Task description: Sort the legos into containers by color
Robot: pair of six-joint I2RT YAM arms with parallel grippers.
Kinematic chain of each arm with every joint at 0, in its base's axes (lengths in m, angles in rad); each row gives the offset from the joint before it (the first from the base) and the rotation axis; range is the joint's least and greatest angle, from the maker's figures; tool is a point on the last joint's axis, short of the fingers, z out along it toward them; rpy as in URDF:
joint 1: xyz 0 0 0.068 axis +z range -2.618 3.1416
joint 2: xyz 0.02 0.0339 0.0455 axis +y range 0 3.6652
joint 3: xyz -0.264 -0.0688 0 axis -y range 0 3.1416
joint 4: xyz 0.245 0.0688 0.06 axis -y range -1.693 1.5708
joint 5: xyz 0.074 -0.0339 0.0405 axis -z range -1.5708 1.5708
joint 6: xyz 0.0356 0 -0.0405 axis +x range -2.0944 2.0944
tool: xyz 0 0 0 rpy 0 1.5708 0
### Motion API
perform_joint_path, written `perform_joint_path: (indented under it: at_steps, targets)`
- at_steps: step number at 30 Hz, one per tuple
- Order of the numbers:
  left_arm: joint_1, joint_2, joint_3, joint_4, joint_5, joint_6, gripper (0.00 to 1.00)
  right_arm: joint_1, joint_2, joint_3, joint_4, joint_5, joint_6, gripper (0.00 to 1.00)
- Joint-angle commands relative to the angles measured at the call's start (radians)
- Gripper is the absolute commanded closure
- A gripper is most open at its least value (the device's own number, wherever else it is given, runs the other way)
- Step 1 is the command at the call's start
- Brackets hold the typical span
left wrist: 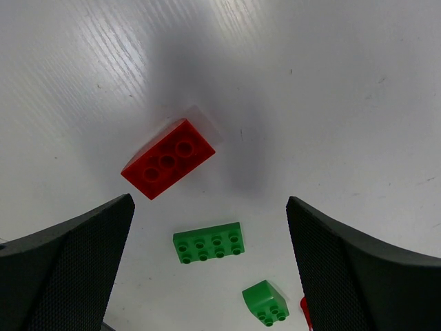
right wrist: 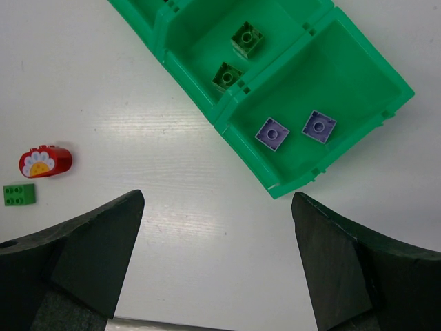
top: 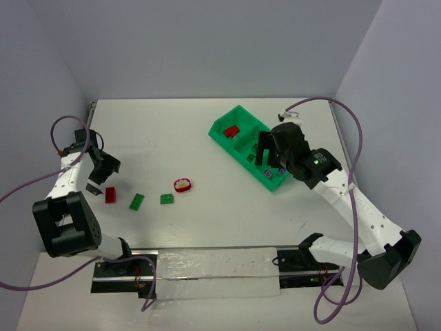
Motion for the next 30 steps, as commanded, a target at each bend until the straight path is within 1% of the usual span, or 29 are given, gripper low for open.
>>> perform_joint_path:
  at_steps: [1,5,9,12,15,19,22,24,26,27,28,30]
  targets:
    - [0.030,0.018,-0.007,0.021,0.006,-0.022,0.01,-0.007,-0.017,-0.006,0.050,0.002,-0.011,0.05]
    - [0.063,0.072,-0.042,0.077,0.036,-0.003,0.01,-0.007,-0.018,-0.004,0.051,0.008,-0.017,0.05]
    - [0.067,0.154,-0.048,0.139,0.062,0.008,0.01,-0.006,-0.014,-0.001,0.051,0.011,-0.015,0.05]
    - [0.068,0.187,-0.059,0.177,0.096,0.007,0.01,-0.007,-0.011,0.003,0.049,0.012,-0.015,0.05]
    - [0.067,0.196,-0.080,0.213,0.140,0.007,0.01,-0.007,-0.012,0.007,0.045,0.017,-0.016,0.05]
    - [0.064,0.173,-0.116,0.240,0.213,0.010,0.06,-0.007,-0.003,0.016,0.039,0.023,-0.017,0.05]
    - [0.049,0.156,-0.133,0.240,0.216,0.009,0.09,-0.007,0.008,0.025,0.040,0.020,-0.019,0.05]
    - [0.043,0.152,-0.137,0.239,0.200,0.009,0.15,-0.008,0.011,0.027,0.044,0.016,-0.020,0.05]
    - [0.041,0.153,-0.136,0.237,0.187,0.006,0.25,-0.007,0.013,0.028,0.045,0.014,-0.020,0.05]
    - [0.042,0.154,-0.133,0.236,0.186,0.005,0.27,-0.007,0.012,0.028,0.045,0.014,-0.022,0.05]
    - [0.042,0.158,-0.130,0.232,0.181,0.002,0.33,-0.007,0.011,0.030,0.045,0.013,-0.022,0.05]
    - [0.042,0.160,-0.129,0.231,0.177,0.000,0.41,-0.007,0.009,0.030,0.045,0.016,-0.022,0.05]
